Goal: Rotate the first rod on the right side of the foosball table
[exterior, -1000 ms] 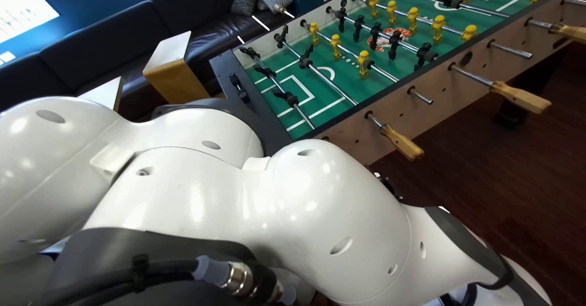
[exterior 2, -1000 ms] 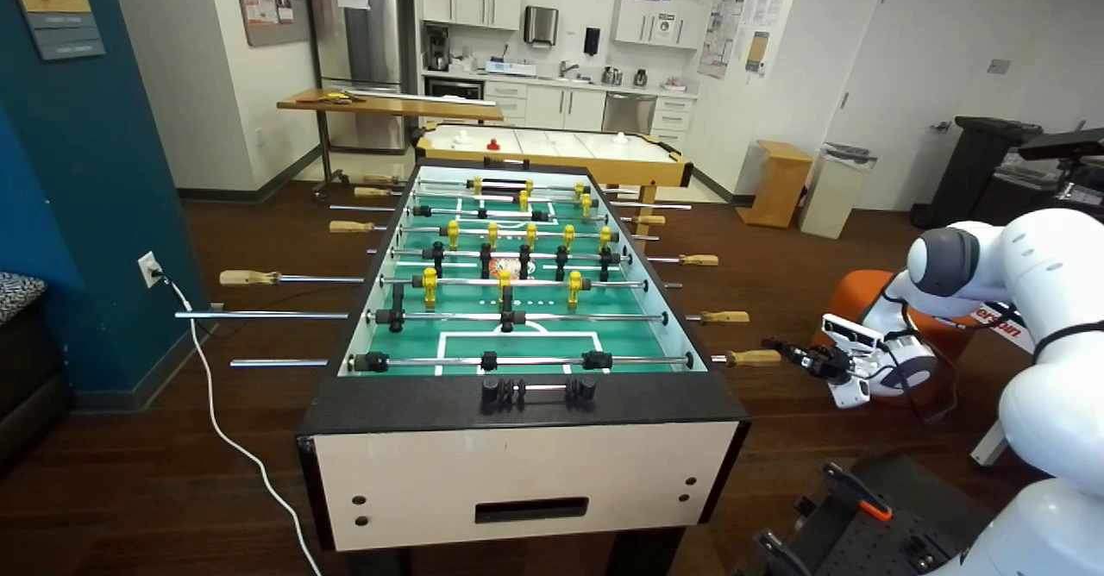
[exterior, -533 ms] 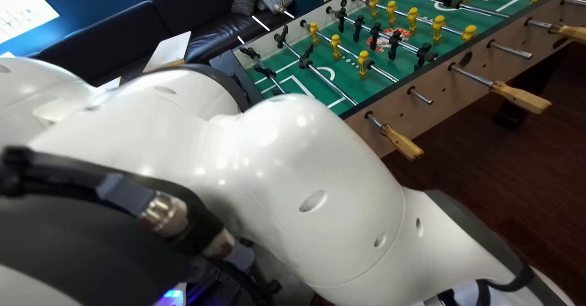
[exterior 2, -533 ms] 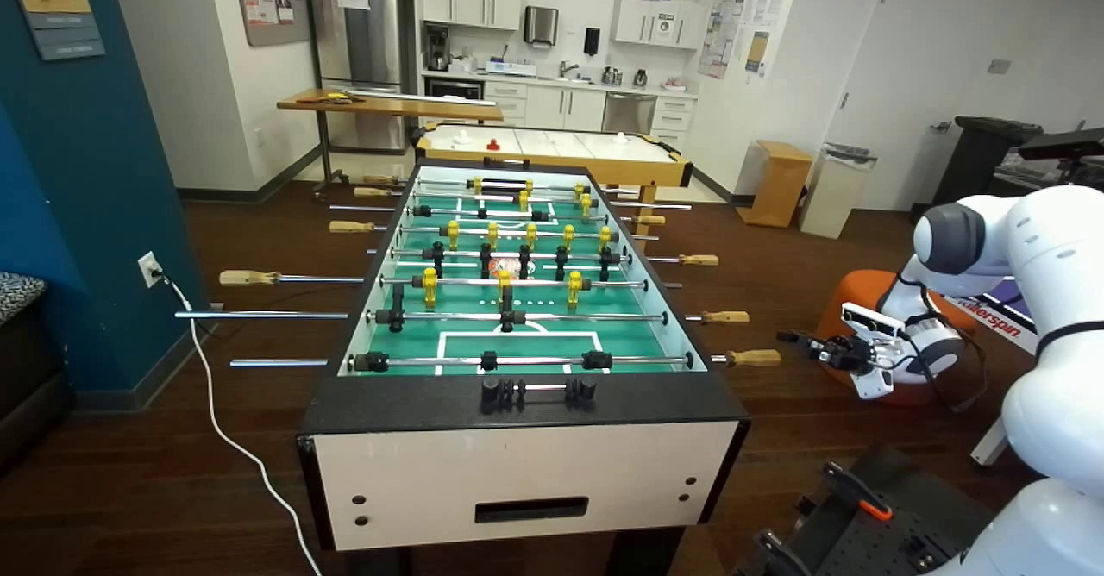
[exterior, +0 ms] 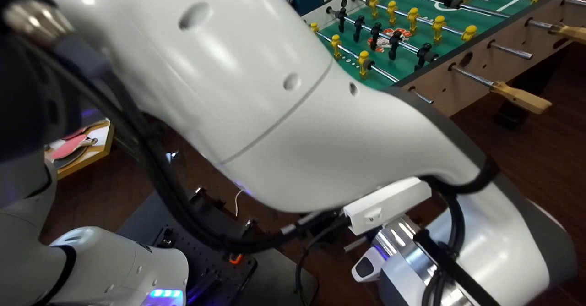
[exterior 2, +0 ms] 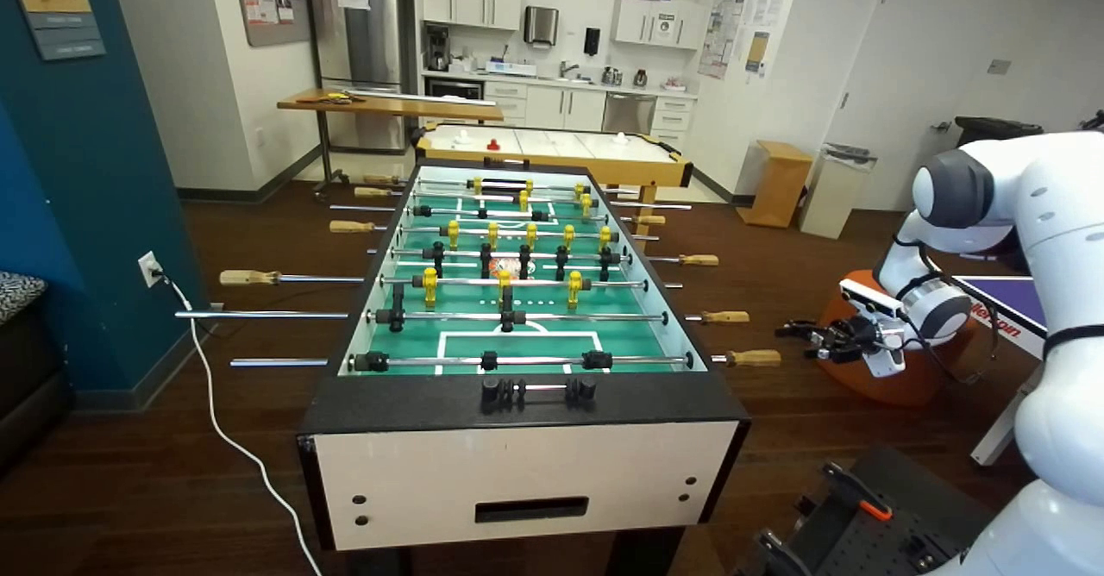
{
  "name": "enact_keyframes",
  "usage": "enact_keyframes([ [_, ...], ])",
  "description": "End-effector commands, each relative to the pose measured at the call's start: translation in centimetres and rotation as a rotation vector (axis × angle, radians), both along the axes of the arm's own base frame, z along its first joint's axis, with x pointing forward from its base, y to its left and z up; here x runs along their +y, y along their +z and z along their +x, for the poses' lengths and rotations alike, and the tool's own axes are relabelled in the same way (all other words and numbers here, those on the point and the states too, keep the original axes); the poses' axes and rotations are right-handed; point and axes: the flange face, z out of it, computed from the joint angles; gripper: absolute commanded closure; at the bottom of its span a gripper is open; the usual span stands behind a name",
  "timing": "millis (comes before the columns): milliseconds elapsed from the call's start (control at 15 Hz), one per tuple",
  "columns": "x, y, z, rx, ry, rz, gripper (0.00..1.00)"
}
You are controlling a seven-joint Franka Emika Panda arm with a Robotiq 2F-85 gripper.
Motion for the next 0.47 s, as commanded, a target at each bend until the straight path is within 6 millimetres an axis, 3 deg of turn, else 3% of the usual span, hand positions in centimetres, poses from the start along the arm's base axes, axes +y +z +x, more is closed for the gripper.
enact_keyframes([
  [0,2.9,3.6,0.6,0.066,0.068,-0.166,0.0],
  [400,7.1,6.9,2.9,0.123,0.186,-0.346,0.0],
])
